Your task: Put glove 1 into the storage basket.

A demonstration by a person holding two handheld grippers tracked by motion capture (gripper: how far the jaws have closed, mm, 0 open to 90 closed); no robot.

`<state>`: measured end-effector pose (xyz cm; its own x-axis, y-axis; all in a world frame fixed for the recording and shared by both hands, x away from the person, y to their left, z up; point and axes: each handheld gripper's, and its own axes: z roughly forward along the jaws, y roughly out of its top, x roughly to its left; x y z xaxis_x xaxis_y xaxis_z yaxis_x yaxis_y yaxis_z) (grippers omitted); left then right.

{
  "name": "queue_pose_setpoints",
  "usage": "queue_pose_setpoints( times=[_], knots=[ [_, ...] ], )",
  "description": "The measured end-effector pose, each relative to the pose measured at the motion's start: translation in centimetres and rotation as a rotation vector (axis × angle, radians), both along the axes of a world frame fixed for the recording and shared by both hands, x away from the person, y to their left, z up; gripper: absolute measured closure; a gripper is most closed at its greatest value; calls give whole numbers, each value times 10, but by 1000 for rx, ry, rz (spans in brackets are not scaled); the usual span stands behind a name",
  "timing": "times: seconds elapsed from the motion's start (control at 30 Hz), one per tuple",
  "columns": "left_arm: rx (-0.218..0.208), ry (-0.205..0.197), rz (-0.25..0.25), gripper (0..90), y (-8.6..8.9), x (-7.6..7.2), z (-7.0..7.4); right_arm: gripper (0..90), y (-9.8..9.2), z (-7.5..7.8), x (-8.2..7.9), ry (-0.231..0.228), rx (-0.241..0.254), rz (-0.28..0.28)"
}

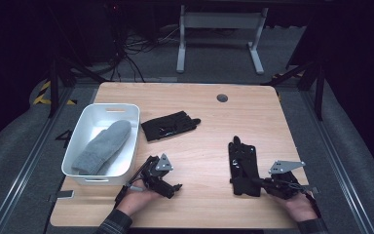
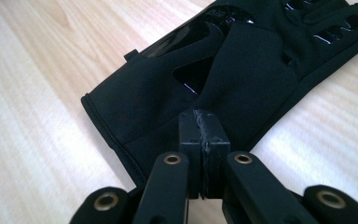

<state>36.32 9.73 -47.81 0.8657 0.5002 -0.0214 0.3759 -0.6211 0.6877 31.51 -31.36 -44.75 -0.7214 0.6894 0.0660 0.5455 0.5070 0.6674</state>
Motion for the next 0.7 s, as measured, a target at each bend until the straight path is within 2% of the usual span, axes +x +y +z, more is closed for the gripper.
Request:
queue_pose_setpoints(
  times=[0.1,0.17,0.23,0.47,0.57,0.7],
  knots=[
    [0,0,0,11,0,0,0,898,-2,2,-5,-10,0,-1],
    [0,0,0,11,0,0,0,898,-3,6,-4,-24,21,-7],
    [0,1,0,11,0,0,0,898,-2,11,4,-42,47,-17],
    [0,1,0,11,0,0,0,898,13,18,43,-62,57,-25],
    [-1,1,0,10,0,0,0,898,22,14,57,-51,45,-16],
    [-1,2,0,10,0,0,0,898,29,5,67,-32,33,-8]
  ],
)
